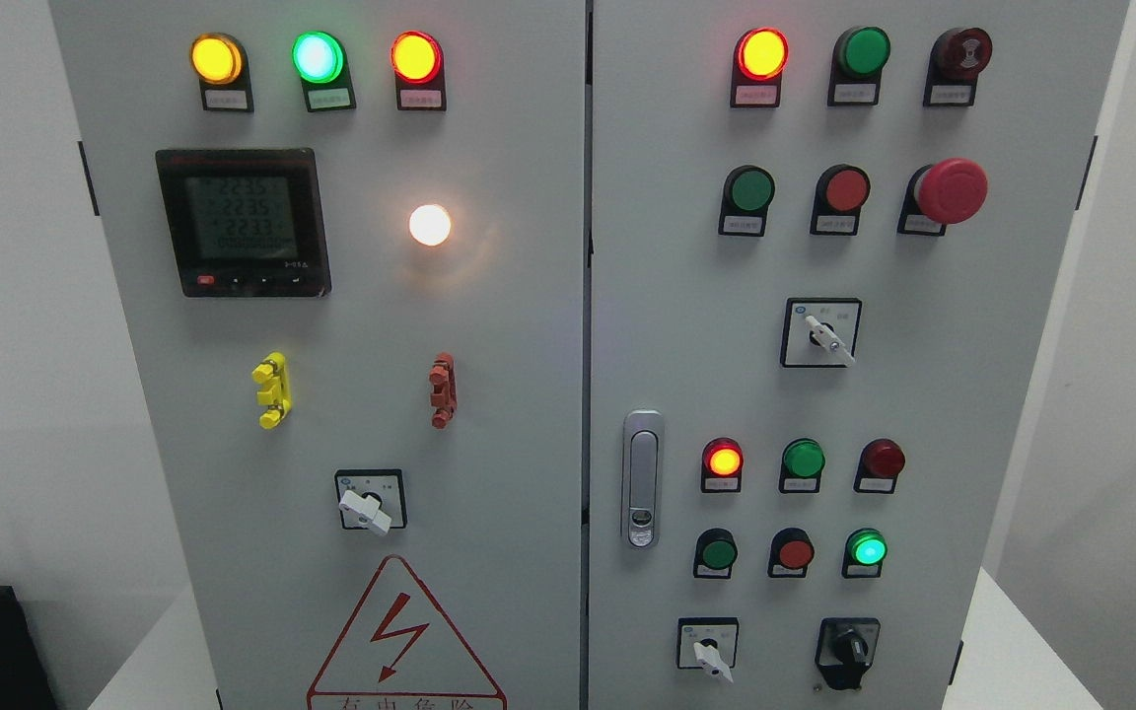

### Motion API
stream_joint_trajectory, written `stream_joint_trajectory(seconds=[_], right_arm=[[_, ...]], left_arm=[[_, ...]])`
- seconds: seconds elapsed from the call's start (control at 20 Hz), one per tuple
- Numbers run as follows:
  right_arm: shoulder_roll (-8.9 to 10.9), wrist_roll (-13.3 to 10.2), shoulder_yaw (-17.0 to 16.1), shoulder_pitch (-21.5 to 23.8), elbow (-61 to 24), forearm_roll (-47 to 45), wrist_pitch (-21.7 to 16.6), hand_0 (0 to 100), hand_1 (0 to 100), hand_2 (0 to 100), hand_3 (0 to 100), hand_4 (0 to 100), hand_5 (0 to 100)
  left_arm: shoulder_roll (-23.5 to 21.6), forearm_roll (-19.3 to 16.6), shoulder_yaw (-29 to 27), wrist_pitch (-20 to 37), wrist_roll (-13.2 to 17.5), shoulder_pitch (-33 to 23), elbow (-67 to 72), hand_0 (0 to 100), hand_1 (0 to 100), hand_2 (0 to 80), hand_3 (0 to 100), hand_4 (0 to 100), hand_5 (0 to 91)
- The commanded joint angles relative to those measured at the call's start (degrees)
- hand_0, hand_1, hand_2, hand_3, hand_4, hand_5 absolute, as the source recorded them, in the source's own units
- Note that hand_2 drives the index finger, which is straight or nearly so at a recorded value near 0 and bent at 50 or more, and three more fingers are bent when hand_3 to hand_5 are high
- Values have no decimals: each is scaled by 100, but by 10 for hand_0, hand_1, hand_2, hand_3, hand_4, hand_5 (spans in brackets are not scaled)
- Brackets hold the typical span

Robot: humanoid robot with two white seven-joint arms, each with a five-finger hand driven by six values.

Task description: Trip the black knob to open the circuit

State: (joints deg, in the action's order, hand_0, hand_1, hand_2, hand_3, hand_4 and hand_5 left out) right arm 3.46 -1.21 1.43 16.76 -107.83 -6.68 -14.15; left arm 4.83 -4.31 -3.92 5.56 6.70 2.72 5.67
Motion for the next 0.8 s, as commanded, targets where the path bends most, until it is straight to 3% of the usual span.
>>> stream_joint_trajectory(seconds=[0.0,0.3,0.75], right_arm=[[-21,-2,130,275,-335,0,-70,0,0,0,83,59,93],[-21,6,200,284,-317,0,-61,0,0,0,21,0,12],[-21,129,217,319,-308,0,-61,0,0,0,14,0,0]], left_arm=[[0,0,-4,-2,-2,0,-93,120,389,0,0,0,0],[0,0,-4,-2,-2,0,-93,120,389,0,0,0,0],[0,0,5,-2,-2,0,-93,120,389,0,0,0,0]])
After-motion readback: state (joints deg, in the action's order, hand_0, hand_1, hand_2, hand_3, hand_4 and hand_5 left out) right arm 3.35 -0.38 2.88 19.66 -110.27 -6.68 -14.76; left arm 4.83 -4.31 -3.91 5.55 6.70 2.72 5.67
